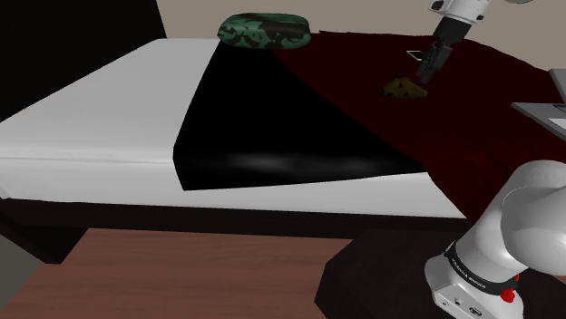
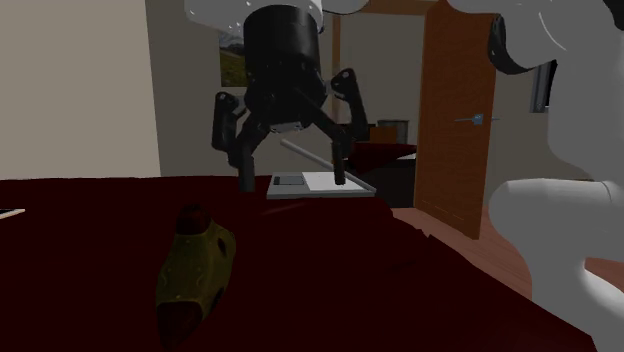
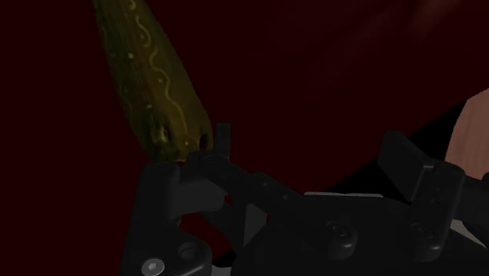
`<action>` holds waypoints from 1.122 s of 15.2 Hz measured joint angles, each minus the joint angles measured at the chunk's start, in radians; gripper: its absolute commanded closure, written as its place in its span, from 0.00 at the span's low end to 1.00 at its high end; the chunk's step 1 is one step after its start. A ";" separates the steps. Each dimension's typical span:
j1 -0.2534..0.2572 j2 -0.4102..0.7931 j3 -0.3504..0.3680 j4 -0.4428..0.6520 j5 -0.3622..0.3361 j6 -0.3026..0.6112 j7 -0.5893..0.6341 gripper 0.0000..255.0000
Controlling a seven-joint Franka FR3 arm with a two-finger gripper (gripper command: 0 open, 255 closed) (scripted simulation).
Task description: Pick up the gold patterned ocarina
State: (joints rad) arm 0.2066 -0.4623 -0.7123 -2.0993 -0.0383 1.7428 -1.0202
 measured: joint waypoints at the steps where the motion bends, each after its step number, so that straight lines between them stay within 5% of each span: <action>1: 0.023 0.042 -0.046 0.035 0.025 0.002 -0.062 0.00; 6: 0.147 0.321 -0.298 0.212 0.251 -0.010 -0.403 0.00; 14: 0.154 0.400 -0.339 0.169 0.330 0.056 -0.512 0.00; 15: 0.154 0.403 -0.340 0.164 0.333 0.062 -0.515 1.00; 17: 0.154 0.403 -0.340 0.160 0.334 0.067 -0.517 1.00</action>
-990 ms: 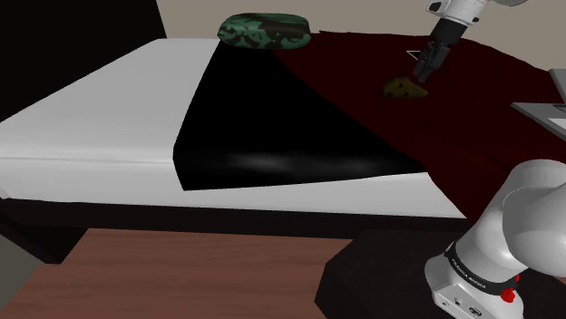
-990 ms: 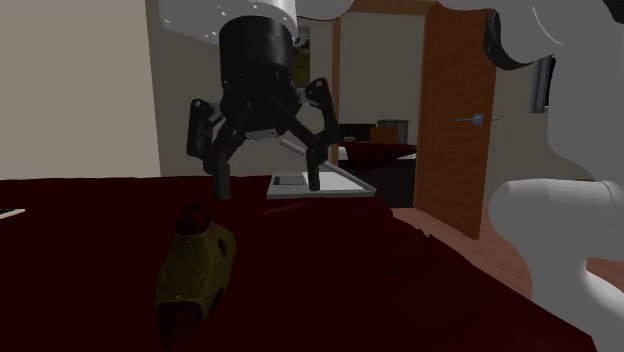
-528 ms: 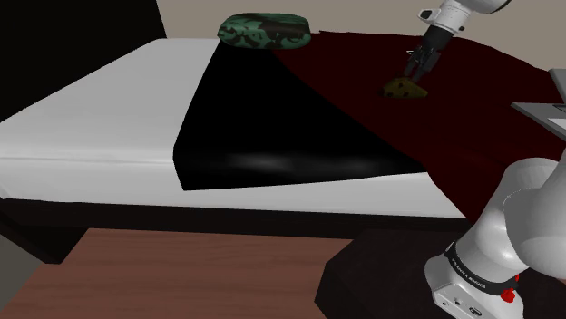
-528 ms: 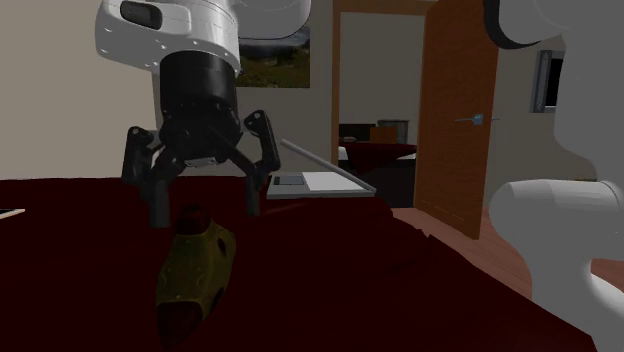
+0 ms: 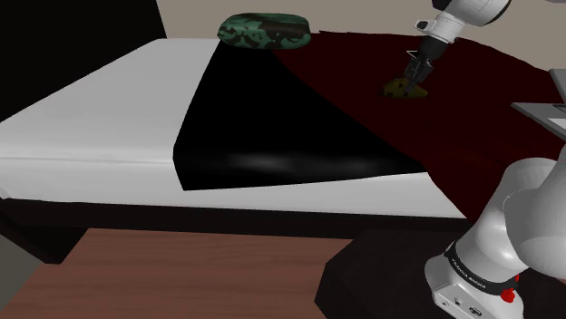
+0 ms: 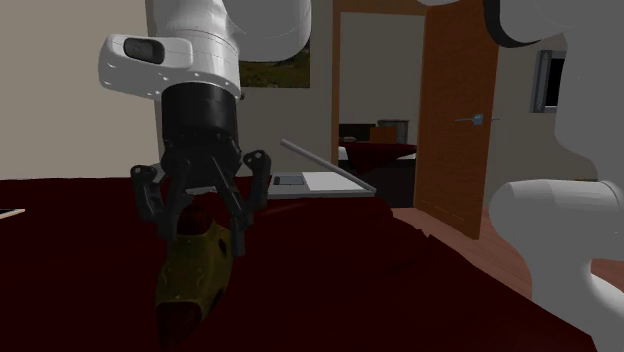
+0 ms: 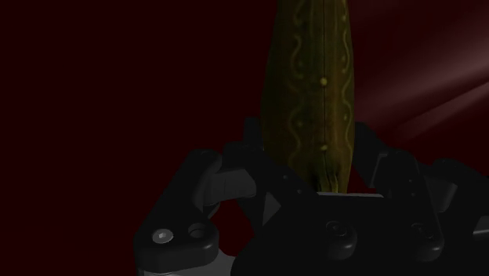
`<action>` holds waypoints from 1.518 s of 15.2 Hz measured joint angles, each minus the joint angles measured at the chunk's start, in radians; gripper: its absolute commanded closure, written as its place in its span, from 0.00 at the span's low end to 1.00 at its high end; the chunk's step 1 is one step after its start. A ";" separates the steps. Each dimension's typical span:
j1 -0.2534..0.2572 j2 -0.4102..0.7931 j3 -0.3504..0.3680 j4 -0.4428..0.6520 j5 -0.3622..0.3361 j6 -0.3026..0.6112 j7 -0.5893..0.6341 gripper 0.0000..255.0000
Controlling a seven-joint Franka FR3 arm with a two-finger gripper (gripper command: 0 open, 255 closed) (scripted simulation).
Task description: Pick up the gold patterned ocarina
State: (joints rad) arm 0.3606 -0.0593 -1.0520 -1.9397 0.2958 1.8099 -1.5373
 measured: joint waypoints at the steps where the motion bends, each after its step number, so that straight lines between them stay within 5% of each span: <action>1: 0.000 0.000 0.000 0.000 0.001 0.001 -0.001 1.00; 9: 0.000 0.003 -0.001 0.008 0.002 -0.006 -0.001 1.00; 23: 0.001 -0.018 0.005 0.174 -0.023 -0.173 0.062 1.00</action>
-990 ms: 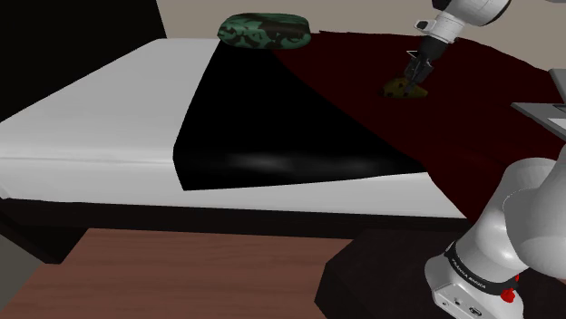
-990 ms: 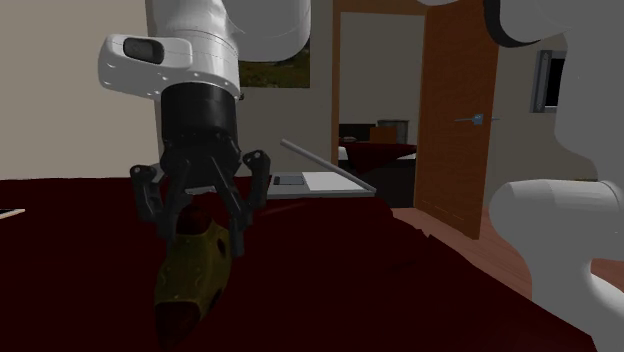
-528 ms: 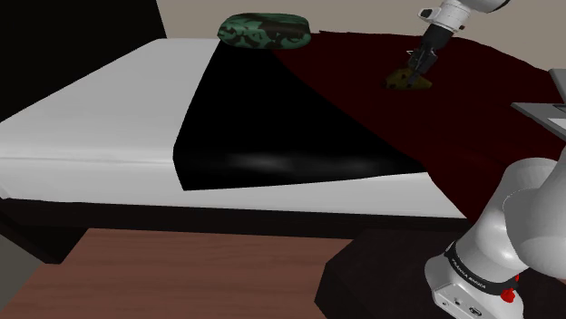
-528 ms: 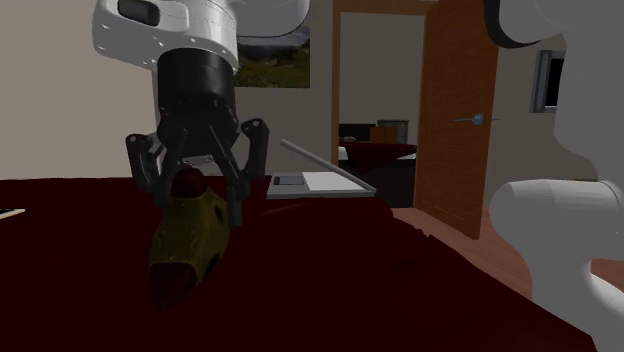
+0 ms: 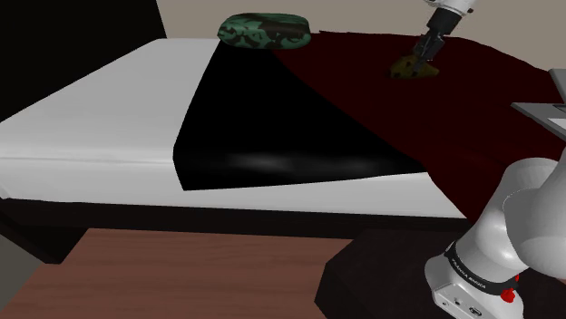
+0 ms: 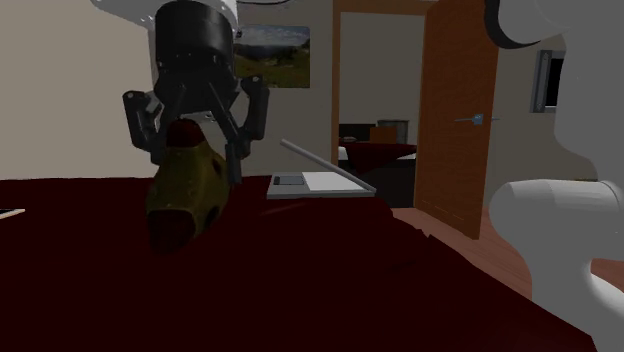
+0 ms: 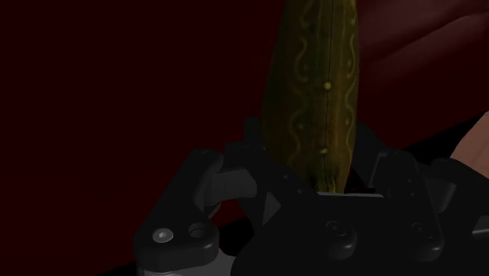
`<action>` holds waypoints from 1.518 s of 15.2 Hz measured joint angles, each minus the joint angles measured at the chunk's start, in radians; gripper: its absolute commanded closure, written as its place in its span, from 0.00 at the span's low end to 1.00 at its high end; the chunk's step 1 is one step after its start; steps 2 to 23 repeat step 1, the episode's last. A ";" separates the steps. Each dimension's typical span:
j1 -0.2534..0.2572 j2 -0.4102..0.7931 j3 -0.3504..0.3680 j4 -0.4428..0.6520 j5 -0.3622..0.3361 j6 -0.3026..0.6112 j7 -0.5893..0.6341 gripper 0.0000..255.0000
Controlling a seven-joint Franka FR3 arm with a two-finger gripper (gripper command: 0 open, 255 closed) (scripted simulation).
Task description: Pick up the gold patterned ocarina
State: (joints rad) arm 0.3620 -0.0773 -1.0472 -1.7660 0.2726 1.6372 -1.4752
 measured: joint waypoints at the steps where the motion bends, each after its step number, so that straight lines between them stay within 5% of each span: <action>1: 0.000 0.004 -0.002 0.010 0.003 -0.008 0.000 1.00; 23: 0.000 0.004 -0.002 0.010 0.003 -0.008 0.000 1.00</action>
